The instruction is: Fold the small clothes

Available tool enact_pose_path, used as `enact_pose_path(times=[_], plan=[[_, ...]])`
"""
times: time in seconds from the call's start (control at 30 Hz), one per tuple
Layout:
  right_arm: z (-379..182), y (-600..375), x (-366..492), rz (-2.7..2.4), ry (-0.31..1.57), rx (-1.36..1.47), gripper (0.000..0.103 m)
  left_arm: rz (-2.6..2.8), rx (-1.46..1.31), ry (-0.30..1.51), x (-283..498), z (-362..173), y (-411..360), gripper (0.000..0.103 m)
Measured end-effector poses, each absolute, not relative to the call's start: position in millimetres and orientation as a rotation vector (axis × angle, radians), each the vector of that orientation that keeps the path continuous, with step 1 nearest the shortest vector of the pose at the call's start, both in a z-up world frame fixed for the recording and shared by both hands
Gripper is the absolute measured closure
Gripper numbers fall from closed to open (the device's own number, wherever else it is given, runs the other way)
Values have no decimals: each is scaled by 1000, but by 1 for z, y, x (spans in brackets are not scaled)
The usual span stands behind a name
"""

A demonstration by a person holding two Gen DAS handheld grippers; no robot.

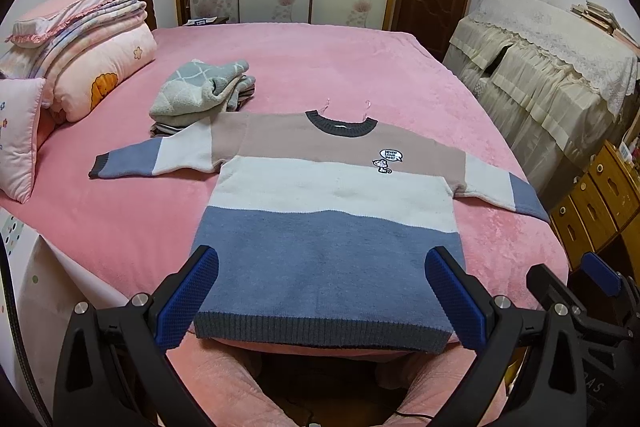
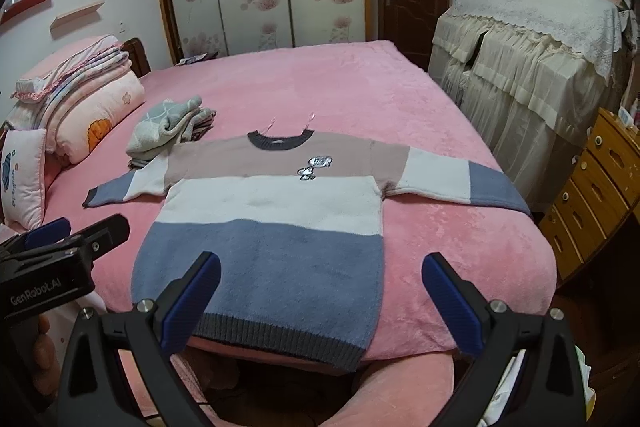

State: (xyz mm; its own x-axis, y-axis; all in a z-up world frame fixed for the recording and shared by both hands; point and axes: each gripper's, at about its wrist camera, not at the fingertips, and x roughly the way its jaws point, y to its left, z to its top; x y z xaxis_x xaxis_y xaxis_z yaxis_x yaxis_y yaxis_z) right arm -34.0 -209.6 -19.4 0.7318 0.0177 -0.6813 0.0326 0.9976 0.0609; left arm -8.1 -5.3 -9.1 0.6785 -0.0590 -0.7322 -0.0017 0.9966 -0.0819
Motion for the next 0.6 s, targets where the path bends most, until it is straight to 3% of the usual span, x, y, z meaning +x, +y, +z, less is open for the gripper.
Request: enact_pose_path(times=[0.6], plan=[[-19,-208,-36,37,733,84,2,-11,-102,844,-8,-12,-3,0]])
